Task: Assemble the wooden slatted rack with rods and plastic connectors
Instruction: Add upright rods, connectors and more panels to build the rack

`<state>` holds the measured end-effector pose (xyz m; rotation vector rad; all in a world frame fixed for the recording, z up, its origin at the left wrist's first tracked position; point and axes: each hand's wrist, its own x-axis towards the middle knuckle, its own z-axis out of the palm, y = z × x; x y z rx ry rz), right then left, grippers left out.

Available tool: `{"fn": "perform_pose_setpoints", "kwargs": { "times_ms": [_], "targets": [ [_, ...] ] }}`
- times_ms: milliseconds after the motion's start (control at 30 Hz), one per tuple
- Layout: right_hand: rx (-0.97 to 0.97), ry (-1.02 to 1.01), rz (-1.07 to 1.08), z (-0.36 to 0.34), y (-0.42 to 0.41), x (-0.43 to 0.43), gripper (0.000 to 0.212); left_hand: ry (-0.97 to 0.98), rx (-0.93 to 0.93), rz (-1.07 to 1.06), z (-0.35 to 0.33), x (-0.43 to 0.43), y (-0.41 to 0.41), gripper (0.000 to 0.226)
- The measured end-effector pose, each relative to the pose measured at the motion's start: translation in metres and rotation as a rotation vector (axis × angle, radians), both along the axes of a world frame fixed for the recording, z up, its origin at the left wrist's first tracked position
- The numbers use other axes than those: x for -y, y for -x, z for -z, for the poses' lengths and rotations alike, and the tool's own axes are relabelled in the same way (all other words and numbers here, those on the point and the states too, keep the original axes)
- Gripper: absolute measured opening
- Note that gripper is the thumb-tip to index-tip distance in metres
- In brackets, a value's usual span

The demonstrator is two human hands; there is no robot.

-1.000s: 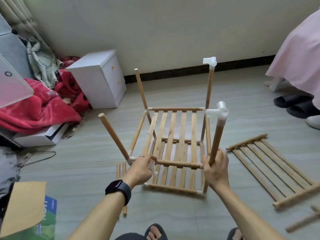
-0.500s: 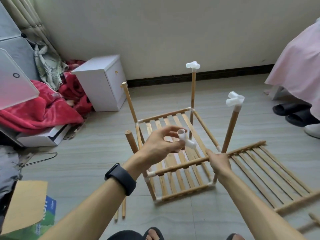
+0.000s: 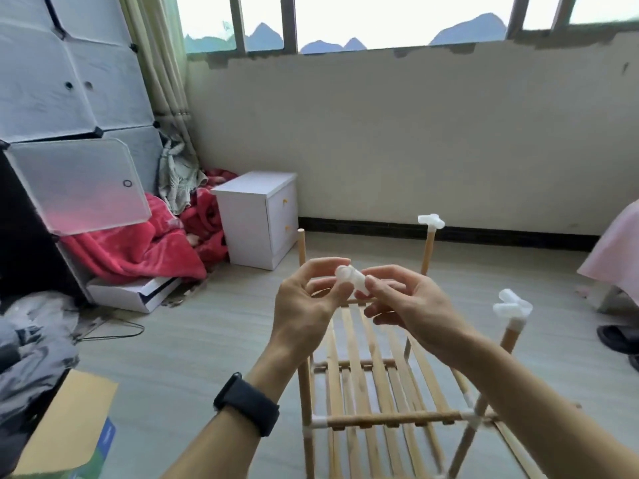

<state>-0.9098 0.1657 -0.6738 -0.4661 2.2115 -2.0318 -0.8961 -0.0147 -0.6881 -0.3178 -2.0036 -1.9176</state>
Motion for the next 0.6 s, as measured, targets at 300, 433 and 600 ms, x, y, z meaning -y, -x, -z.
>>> {"fn": "perform_pose_setpoints", "kwargs": {
  "times_ms": [300, 433, 600],
  "targets": [
    [-0.173, 0.049, 0.045, 0.040, -0.010, 0.044, 0.032, -0.032, 0.206, -0.174, 0.019, 0.024, -0.006, 0.024],
    [-0.260, -0.069, 0.071, 0.049, -0.012, 0.061, 0.027, -0.070, 0.187, -0.171, 0.019, 0.031, -0.008, 0.032],
    [-0.282, -0.068, 0.143, 0.056, -0.013, 0.077, 0.023, -0.092, 0.163, -0.092, 0.017, 0.046, -0.015, 0.033]
  ]
}}
